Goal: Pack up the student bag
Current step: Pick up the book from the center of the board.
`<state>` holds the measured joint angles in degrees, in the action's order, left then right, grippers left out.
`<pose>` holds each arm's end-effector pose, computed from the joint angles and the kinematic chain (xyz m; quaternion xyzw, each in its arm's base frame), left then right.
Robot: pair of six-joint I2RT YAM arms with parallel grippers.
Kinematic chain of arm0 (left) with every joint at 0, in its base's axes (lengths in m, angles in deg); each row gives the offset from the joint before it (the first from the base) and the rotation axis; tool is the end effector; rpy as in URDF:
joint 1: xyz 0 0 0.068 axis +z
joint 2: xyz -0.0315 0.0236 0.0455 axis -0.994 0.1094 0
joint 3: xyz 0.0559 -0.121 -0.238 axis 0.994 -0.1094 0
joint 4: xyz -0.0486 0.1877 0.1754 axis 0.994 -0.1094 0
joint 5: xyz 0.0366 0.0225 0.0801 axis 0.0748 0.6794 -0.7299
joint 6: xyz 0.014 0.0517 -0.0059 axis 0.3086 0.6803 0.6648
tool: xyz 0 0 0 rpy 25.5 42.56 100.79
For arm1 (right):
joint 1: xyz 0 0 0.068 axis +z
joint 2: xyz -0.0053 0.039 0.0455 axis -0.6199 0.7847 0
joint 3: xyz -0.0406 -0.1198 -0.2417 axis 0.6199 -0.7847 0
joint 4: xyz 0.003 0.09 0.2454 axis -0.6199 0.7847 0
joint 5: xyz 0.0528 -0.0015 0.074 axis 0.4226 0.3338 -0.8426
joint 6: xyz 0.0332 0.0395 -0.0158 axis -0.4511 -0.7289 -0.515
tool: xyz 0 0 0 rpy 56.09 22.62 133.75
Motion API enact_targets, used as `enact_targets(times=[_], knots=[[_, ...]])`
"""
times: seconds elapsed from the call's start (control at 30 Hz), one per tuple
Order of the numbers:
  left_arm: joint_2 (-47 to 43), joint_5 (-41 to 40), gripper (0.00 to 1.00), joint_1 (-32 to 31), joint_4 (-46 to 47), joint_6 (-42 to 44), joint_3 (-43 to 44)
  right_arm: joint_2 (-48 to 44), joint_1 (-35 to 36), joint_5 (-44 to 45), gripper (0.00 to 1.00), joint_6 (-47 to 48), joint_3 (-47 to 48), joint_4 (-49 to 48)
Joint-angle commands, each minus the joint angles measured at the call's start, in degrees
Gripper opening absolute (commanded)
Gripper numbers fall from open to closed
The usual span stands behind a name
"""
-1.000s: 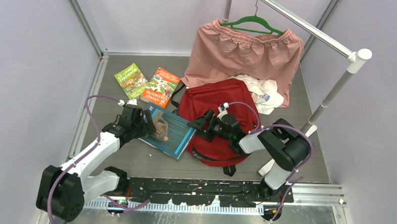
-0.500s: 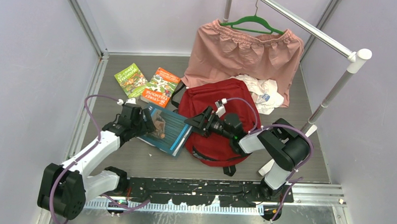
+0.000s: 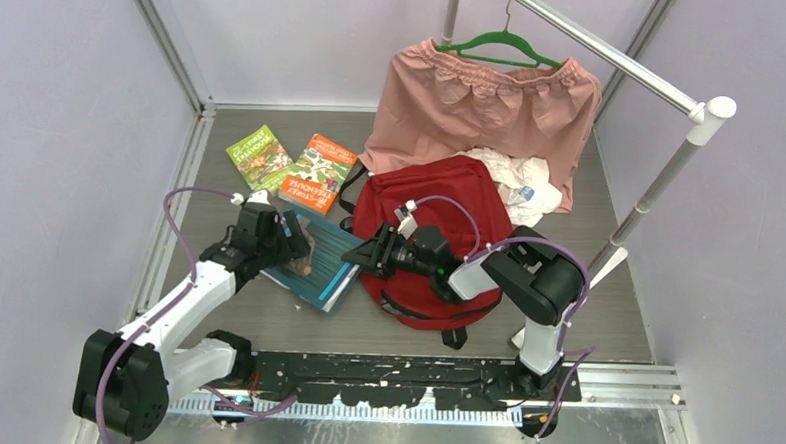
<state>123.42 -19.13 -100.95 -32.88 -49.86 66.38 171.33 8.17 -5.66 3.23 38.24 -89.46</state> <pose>0.1967 -0.0573 0.2034 -0.1776 0.9117 -0.1265 0.3483 0.2193 0.2507 0.1379 0.0366 0.7662 0.6110 0.1955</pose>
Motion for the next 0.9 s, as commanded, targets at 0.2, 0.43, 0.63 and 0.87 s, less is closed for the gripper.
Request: enact_targets(times=[0.2, 0.43, 0.63, 0.87], knots=[[-4.0, 3.1, 0.78, 0.2, -3.2, 1.3, 1.6, -3.7, 0.8, 2.5, 0.32, -0.7, 0.0, -5.6], [-9.9, 3.5, 0.78, 0.4, -12.5, 1.2, 8.8, -9.0, 0.4, 0.6, 0.21, -1.3, -2.4, -4.8], [-15.9, 3.9, 0.8, 0.4, -19.1, 2.6, 14.6, -20.6, -5.8, -12.1, 0.11, -2.7, -6.8, -1.3], [-19.1, 12.4, 0.8, 0.4, -24.7, 2.8, 20.0, -51.7, -12.2, -16.0, 0.01, 17.5, -6.3, 45.2]])
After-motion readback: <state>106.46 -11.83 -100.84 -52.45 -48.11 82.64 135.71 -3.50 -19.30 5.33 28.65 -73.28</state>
